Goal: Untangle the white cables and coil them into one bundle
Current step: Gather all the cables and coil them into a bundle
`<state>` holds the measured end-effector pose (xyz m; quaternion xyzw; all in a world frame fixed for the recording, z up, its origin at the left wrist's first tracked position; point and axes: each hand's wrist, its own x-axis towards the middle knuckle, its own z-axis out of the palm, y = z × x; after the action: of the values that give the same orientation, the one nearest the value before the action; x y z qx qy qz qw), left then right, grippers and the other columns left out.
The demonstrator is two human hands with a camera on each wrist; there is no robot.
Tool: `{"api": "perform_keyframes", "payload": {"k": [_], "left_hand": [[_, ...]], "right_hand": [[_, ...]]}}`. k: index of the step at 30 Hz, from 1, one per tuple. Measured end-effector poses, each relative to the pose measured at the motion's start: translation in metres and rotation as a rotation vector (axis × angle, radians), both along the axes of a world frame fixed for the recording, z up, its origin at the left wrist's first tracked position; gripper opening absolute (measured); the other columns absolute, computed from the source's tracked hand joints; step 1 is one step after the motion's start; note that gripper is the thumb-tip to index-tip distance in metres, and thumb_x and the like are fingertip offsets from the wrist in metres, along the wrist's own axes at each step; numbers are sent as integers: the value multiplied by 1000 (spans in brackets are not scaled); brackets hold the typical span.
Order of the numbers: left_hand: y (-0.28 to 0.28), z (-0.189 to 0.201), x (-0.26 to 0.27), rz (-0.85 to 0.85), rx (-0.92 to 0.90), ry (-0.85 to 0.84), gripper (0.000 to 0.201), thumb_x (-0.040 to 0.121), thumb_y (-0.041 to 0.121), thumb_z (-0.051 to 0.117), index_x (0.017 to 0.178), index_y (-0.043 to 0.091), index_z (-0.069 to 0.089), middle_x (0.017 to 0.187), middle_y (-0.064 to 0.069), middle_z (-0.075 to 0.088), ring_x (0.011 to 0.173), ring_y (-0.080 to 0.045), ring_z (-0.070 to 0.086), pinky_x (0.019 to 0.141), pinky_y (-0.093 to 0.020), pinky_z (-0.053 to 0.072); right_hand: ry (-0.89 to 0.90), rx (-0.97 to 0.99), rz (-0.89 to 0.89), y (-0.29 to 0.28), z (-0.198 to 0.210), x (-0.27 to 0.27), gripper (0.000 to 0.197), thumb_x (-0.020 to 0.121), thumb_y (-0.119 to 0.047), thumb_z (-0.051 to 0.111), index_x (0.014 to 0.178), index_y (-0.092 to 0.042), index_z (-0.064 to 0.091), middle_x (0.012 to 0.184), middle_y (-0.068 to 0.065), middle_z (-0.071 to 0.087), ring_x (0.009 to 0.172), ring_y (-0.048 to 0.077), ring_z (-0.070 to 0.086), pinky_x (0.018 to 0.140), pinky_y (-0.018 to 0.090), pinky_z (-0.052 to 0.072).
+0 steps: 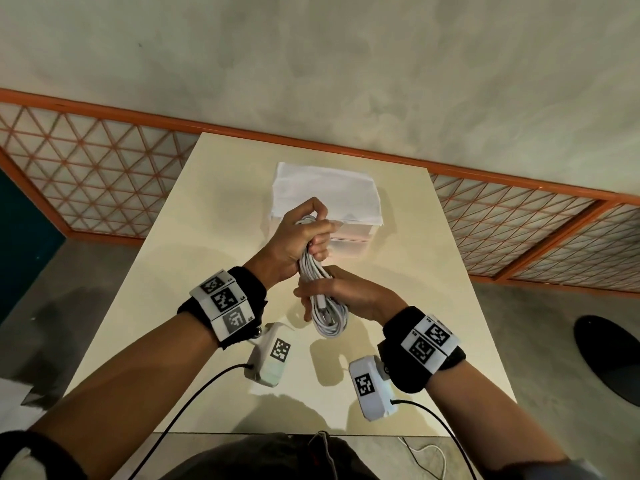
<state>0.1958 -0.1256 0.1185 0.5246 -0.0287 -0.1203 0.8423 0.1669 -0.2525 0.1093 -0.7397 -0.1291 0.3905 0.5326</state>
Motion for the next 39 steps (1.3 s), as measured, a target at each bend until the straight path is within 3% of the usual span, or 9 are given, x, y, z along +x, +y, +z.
{"api": "perform_keyframes", "payload": {"k": [7, 11, 15, 18, 25, 27, 30, 32, 39], "left_hand": [[-9, -25, 14, 63, -95, 178, 31, 90, -4, 51, 69, 17, 40, 41, 6, 38, 34, -7, 36, 39, -17, 34], [-20, -43, 15, -8, -101, 290, 9, 90, 22, 59, 87, 16, 53, 59, 0, 58, 53, -12, 58, 58, -26, 53], [-20, -78, 33, -26, -84, 495, 67, 84, 64, 48, 115, 6, 57, 99, -13, 70, 90, -24, 67, 83, -37, 53], [-27, -102, 47, 162, -15, 576, 55, 97, 50, 38, 120, 3, 53, 89, -5, 69, 94, -21, 59, 78, -28, 49], [-38, -123, 77, 390, -171, 655, 57, 98, 41, 38, 133, -5, 39, 127, -15, 49, 126, -25, 48, 103, -33, 41], [-43, -128, 79, 395, -146, 647, 51, 98, 41, 38, 121, -4, 48, 122, -14, 55, 117, -24, 55, 97, -31, 45], [-51, -131, 80, 417, -147, 674, 41, 98, 40, 38, 80, 6, 51, 75, -4, 64, 74, -12, 65, 76, -25, 48], [-55, -135, 78, 464, -157, 683, 41, 99, 37, 39, 72, 8, 48, 56, -1, 64, 66, -11, 66, 74, -26, 48], [-55, -145, 52, 479, -151, 662, 42, 102, 32, 34, 95, -5, 51, 91, -16, 58, 86, -22, 63, 85, -32, 52]], "right_hand": [[-228, -236, -98, -7, -16, 4, 41, 91, -30, 57, 55, -11, 52, 46, -1, 56, 40, 11, 52, 55, 20, 42], [-115, -238, -43, -30, -29, 12, 40, 93, -32, 56, 61, -8, 53, 55, 3, 58, 45, 12, 56, 60, 22, 47], [-14, -204, -25, -54, -43, 24, 38, 92, -28, 58, 60, -8, 53, 57, 5, 57, 49, 18, 57, 57, 23, 49], [51, -186, -28, -71, -54, 35, 37, 92, -26, 59, 62, -6, 52, 57, 5, 56, 51, 20, 57, 61, 28, 50], [167, -173, -89, -104, -72, 54, 35, 93, -20, 60, 61, -7, 54, 52, 3, 56, 50, 22, 56, 60, 31, 51], [185, -165, -100, -110, -74, 57, 33, 93, -19, 59, 63, -6, 53, 52, 4, 56, 50, 23, 55, 60, 31, 50], [190, -175, -90, -118, -75, 60, 32, 93, -19, 59, 64, -5, 54, 53, 5, 57, 50, 23, 56, 58, 30, 51], [167, -209, -67, -122, -73, 63, 31, 93, -20, 60, 66, -4, 56, 55, 7, 58, 49, 21, 58, 57, 29, 51], [61, -259, 58, -122, -61, 83, 14, 92, -29, 61, 90, -17, 55, 63, 8, 60, 55, 24, 59, 64, 36, 52]]}}
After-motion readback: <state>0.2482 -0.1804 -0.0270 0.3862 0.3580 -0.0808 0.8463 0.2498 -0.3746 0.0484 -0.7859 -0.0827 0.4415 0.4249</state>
